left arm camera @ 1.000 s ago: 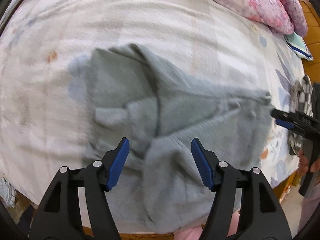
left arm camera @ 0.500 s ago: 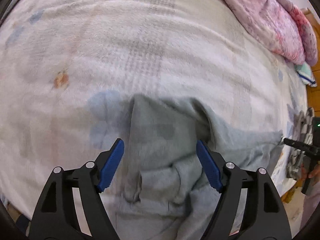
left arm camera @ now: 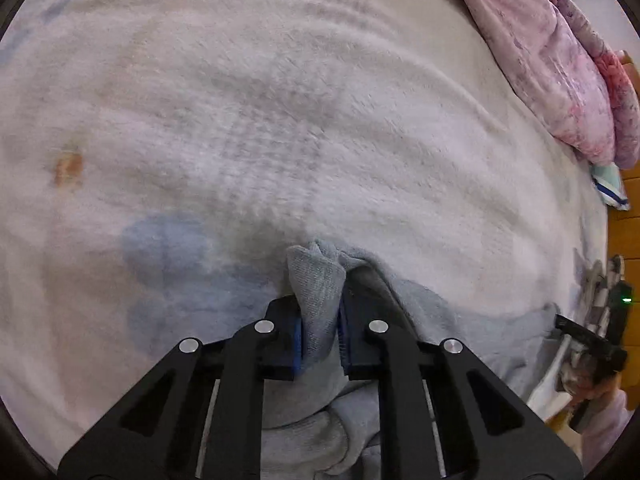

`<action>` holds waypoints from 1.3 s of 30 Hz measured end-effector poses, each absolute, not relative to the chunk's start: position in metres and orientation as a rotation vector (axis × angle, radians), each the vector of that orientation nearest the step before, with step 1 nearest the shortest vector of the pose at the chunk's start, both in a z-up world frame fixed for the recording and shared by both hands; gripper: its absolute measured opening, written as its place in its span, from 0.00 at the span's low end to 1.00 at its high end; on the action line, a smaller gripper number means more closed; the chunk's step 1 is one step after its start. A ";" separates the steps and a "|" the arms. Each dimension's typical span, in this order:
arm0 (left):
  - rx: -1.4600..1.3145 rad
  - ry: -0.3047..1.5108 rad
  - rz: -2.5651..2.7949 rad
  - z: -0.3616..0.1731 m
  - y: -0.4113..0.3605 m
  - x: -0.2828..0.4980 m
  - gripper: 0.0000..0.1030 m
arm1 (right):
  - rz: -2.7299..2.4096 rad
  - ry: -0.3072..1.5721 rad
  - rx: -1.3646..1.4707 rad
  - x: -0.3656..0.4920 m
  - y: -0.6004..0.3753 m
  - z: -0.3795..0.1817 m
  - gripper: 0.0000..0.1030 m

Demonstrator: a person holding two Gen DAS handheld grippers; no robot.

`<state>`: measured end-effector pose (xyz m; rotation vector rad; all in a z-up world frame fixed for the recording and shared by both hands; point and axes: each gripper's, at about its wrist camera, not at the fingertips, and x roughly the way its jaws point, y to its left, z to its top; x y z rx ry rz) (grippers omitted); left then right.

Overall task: Fold large clothes
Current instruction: 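Grasp the hoodie hem with both tools and lift it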

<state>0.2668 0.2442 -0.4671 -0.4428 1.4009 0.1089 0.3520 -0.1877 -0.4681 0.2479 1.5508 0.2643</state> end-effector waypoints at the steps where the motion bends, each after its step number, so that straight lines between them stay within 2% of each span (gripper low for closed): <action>1: -0.424 1.396 0.126 -0.463 0.242 0.265 0.11 | 0.257 1.539 0.243 0.350 -0.188 -0.463 0.10; 12: -0.233 1.262 0.092 -0.374 0.207 0.270 0.09 | 0.164 1.315 0.214 0.344 -0.178 -0.374 0.09; 22: -0.200 1.074 0.106 -0.288 0.210 0.307 0.09 | 0.172 1.114 0.231 0.413 -0.177 -0.290 0.09; 25: -0.170 1.044 0.108 -0.287 0.210 0.322 0.09 | 0.184 1.076 0.190 0.430 -0.170 -0.283 0.09; 31: -0.229 1.109 0.156 -0.316 0.220 0.322 0.09 | 0.201 1.106 0.159 0.430 -0.159 -0.289 0.09; 39: -0.147 1.068 0.120 -0.278 0.213 0.262 0.10 | 0.256 1.035 0.155 0.361 -0.172 -0.242 0.09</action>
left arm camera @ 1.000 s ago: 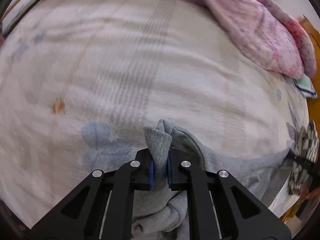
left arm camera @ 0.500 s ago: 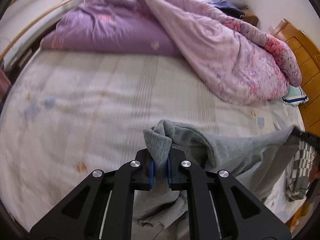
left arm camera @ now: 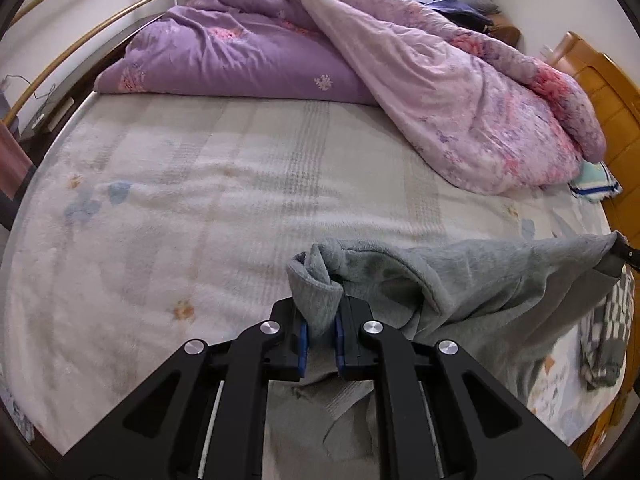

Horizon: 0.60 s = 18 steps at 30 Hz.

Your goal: Fold large clothes

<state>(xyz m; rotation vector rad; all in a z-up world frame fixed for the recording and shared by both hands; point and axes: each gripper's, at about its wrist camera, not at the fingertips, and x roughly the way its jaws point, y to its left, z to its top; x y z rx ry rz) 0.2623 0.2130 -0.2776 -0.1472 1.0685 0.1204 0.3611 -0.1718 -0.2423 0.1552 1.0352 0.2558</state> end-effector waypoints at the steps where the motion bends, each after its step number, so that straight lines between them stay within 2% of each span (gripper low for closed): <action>1: -0.136 1.068 0.116 -0.274 0.210 0.255 0.09 | 0.258 1.040 0.161 0.350 -0.174 -0.239 0.09; 5: -0.086 1.094 0.102 -0.273 0.195 0.202 0.09 | 0.279 1.073 0.132 0.300 -0.183 -0.237 0.09; 9: -0.132 1.172 0.129 -0.296 0.194 0.151 0.09 | 0.274 1.167 0.120 0.253 -0.191 -0.255 0.09; 12: -0.199 1.243 0.169 -0.324 0.200 0.119 0.09 | 0.249 1.262 0.115 0.221 -0.198 -0.285 0.09; 18: -0.291 1.427 0.232 -0.417 0.200 0.074 0.09 | 0.209 1.487 0.045 0.169 -0.193 -0.385 0.09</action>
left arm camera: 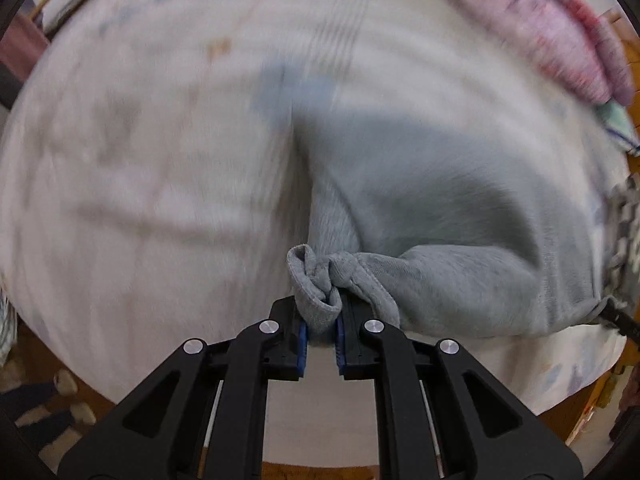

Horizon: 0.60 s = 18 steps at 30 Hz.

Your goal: Fold large clothes

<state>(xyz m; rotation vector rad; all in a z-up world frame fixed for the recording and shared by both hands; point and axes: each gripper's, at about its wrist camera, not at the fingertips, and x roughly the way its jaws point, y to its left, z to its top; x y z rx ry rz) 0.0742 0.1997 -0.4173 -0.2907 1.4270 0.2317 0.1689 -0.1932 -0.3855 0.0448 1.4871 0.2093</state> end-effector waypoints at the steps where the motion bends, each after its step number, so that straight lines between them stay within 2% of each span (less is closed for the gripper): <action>1: -0.301 1.450 0.239 -0.427 0.199 0.071 0.10 | 0.191 1.535 0.027 0.163 -0.191 -0.406 0.10; 3: -0.294 1.470 0.248 -0.434 0.196 0.067 0.10 | 0.176 1.587 0.031 0.157 -0.187 -0.423 0.13; 4: -0.287 1.463 0.248 -0.430 0.196 0.066 0.14 | 0.173 1.597 0.025 0.158 -0.186 -0.423 0.16; 5: -0.282 1.463 0.250 -0.426 0.196 0.066 0.16 | 0.163 1.608 0.017 0.158 -0.185 -0.421 0.24; 7: -0.243 1.514 0.278 -0.418 0.198 0.066 0.39 | 0.163 1.647 0.033 0.160 -0.188 -0.414 0.42; 8: -0.210 1.526 0.305 -0.411 0.200 0.064 0.46 | 0.177 1.650 0.053 0.160 -0.191 -0.409 0.55; 9: -0.196 1.516 0.311 -0.404 0.201 0.062 0.50 | 0.187 1.650 0.064 0.159 -0.194 -0.403 0.64; 17: -0.223 1.393 0.298 -0.343 0.199 0.061 0.49 | 0.241 1.541 0.020 0.165 -0.203 -0.354 0.67; 18: -0.224 1.379 0.280 -0.340 0.195 0.067 0.42 | 0.258 1.520 0.012 0.170 -0.198 -0.350 0.66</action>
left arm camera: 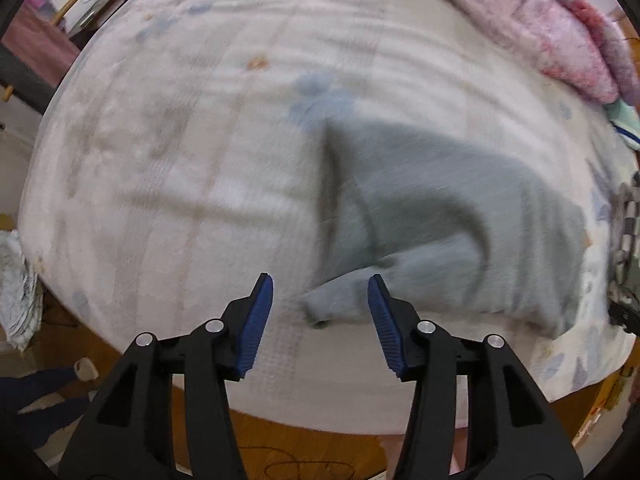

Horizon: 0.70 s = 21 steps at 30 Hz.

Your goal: Fold large clothes

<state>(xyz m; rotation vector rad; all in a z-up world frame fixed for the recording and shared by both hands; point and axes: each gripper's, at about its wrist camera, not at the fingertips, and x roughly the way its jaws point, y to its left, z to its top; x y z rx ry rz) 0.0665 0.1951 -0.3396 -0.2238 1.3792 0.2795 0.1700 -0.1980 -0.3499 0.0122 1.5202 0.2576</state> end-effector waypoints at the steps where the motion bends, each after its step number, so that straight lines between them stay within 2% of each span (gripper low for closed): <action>1: -0.227 1.364 0.248 -0.338 0.187 0.075 0.30 | 0.267 1.509 0.011 0.173 -0.195 -0.348 0.64; 3: -0.250 1.354 0.195 -0.343 0.174 0.092 0.17 | 0.327 1.480 0.044 0.184 -0.182 -0.346 0.37; 4: -0.275 1.354 0.171 -0.347 0.166 0.100 0.12 | 0.357 1.481 0.065 0.189 -0.175 -0.347 0.32; 9: -0.325 1.403 0.022 -0.386 0.111 0.141 0.08 | 0.510 1.500 0.133 0.207 -0.127 -0.365 0.11; 11: -0.274 1.447 0.023 -0.416 0.098 0.151 0.07 | 0.562 1.540 0.150 0.214 -0.102 -0.384 0.11; 14: -0.183 1.453 0.052 -0.465 0.100 0.154 0.06 | 0.530 1.687 0.138 0.220 -0.065 -0.451 0.10; 16: -0.208 1.446 0.024 -0.470 0.106 0.157 0.06 | 0.486 1.689 0.119 0.221 -0.050 -0.487 0.09; 21: -0.212 1.474 0.048 -0.461 0.105 0.156 0.06 | 0.464 1.713 0.147 0.220 -0.061 -0.470 0.09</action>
